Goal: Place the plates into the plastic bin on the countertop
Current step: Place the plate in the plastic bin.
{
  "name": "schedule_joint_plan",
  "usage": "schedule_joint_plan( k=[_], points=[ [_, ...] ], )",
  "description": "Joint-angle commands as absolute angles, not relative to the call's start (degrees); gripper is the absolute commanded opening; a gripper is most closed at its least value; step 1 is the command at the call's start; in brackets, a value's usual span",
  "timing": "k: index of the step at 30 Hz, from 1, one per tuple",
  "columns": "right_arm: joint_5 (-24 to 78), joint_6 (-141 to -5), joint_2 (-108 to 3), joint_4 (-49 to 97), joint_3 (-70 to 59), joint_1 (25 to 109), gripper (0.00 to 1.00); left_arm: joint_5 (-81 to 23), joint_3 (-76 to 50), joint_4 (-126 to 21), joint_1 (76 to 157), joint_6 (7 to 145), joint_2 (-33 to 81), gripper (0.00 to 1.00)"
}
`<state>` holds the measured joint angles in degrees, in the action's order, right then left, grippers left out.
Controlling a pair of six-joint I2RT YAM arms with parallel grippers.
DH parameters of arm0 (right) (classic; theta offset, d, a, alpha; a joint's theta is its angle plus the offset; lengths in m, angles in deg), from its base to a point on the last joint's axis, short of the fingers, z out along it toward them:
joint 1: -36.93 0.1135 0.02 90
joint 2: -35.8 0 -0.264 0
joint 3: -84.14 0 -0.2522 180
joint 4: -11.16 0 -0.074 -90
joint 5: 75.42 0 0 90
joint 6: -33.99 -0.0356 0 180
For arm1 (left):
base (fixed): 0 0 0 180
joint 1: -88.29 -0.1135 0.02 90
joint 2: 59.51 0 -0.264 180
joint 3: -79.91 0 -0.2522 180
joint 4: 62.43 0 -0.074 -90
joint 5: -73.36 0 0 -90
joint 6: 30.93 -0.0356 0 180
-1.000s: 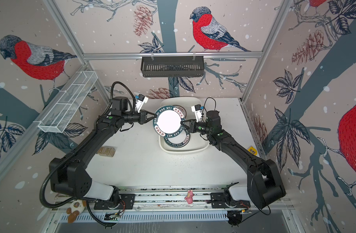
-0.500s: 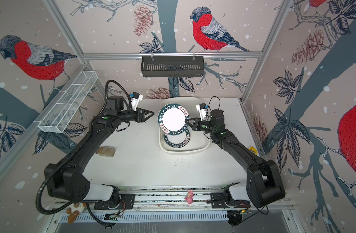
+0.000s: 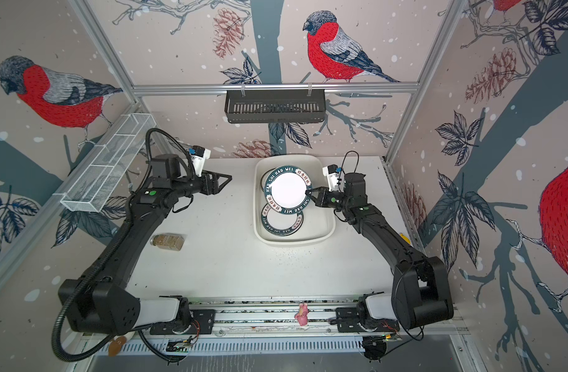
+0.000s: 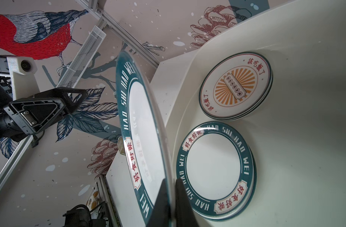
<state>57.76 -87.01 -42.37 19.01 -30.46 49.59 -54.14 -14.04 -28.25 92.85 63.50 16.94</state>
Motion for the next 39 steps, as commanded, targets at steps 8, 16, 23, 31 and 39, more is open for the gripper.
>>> schedule_joint_plan(
  k=[8, 16, 23, 31, 39],
  points=[
    [54.7, -83.2, -44.7, 23.3, -30.0, 48.9, 0.07, -56.0, -14.7, -29.3, 92.7, 61.7, 18.0, 0.76],
    [55.0, -84.1, -51.1, 24.1, -28.3, 48.7, 0.07, -59.8, -14.7, -28.7, 92.7, 59.5, 18.5, 0.76],
    [54.7, -81.3, -59.0, 33.0, -21.3, 49.4, 0.09, -60.6, -15.3, -28.9, 92.8, 59.1, 18.5, 0.76],
    [53.9, -79.7, -64.7, 37.2, -17.0, 52.2, 0.1, -61.1, -15.0, -28.9, 92.8, 59.1, 18.7, 0.76],
    [54.2, -79.7, -67.6, 39.2, -15.3, 52.6, 0.11, -61.5, -14.9, -29.1, 92.7, 59.2, 18.6, 0.76]
  ],
)
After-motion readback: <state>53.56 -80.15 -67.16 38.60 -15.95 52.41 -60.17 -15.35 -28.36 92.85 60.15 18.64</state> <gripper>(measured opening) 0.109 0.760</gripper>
